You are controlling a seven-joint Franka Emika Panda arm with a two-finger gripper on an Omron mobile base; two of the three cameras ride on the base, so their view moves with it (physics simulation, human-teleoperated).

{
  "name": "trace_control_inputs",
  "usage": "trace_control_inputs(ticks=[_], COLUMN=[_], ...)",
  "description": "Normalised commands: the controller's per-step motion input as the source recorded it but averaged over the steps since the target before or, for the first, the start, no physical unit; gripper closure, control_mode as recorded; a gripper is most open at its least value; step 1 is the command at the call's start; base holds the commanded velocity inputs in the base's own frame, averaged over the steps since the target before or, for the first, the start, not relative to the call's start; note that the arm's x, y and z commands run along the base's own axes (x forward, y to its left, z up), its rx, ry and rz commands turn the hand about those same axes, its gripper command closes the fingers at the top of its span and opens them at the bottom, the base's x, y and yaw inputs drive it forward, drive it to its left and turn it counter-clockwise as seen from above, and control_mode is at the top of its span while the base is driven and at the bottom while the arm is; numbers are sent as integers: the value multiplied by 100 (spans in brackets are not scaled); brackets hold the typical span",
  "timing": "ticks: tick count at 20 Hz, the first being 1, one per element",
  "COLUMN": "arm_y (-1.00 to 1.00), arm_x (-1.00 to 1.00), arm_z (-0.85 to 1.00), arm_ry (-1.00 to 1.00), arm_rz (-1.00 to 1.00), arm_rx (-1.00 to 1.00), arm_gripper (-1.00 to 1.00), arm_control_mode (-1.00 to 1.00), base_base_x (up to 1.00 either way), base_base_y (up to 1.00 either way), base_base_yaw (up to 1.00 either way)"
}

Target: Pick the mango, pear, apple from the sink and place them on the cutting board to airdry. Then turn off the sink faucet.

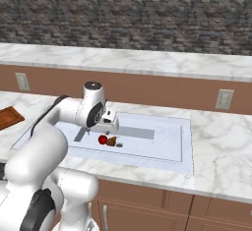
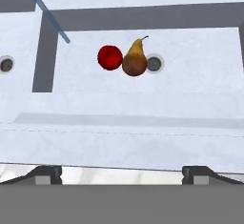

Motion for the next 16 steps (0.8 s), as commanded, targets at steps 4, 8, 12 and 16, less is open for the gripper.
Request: trace_control_inputs(ticks=[4,8,12,16], arm_y=[2,0,0,0], arm_x=[22,18,21,30], arm_z=[-20,-26,-27,-22], arm_ry=[-3,-1,0,0], arm_rz=[0,0,0,0], arm_rx=[0,0,0,0], arm_gripper=[-100,-100,-100,-100], arm_control_mode=[-100,-100,-100,-100], base_base_x=[0,0,0,0], base_base_y=[0,0,0,0], base_base_yaw=[0,0,0,0])
